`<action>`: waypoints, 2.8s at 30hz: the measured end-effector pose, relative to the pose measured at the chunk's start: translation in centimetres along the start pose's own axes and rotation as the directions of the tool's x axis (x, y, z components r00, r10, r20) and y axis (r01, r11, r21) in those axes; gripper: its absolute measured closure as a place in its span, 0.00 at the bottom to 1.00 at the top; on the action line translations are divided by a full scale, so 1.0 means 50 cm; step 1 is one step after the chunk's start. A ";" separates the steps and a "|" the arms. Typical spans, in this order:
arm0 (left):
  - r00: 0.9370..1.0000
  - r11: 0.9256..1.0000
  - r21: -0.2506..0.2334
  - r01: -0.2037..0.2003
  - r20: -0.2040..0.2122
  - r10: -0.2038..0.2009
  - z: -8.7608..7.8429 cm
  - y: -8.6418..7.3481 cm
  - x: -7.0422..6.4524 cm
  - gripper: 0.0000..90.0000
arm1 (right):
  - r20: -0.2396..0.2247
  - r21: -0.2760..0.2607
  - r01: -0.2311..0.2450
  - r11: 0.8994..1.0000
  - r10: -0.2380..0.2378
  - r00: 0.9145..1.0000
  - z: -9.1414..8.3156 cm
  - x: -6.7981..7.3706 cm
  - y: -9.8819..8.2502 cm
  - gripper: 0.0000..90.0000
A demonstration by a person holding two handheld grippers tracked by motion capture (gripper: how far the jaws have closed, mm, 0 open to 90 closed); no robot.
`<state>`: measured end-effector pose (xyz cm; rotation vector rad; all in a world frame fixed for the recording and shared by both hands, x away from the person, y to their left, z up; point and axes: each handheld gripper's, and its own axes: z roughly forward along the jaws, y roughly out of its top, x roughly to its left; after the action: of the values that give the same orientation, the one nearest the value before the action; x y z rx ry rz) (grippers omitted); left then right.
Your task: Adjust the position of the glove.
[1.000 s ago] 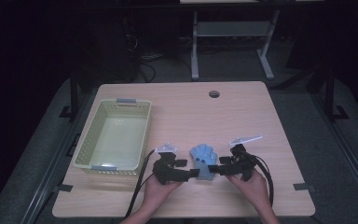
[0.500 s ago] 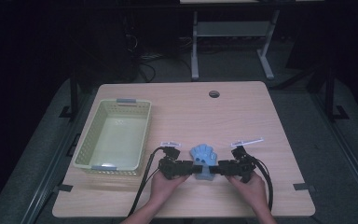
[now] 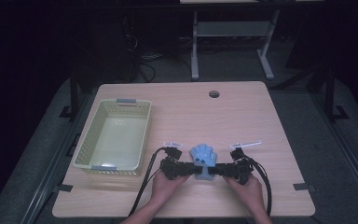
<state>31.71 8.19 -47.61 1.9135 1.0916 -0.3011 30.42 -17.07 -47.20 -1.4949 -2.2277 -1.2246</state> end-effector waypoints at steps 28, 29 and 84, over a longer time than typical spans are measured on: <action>0.996 0.999 0.024 0.030 0.083 -0.032 0.020 0.014 0.012 0.79 | -0.064 -0.011 -0.048 0.999 0.047 0.997 0.019 0.000 -0.004 0.78; 0.996 0.999 0.025 0.031 0.085 -0.033 0.020 0.015 0.012 0.79 | -0.065 -0.009 -0.046 0.999 0.045 0.997 0.018 0.000 -0.003 0.79; 0.987 0.999 -0.052 0.001 0.161 0.008 -0.058 0.050 0.001 0.83 | -0.093 -0.072 0.030 0.997 -0.036 0.995 -0.017 0.057 0.049 0.83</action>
<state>33.10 9.95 -44.53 1.8117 0.9791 -0.4150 30.89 -15.38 -43.78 -1.3989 -2.1782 -1.3678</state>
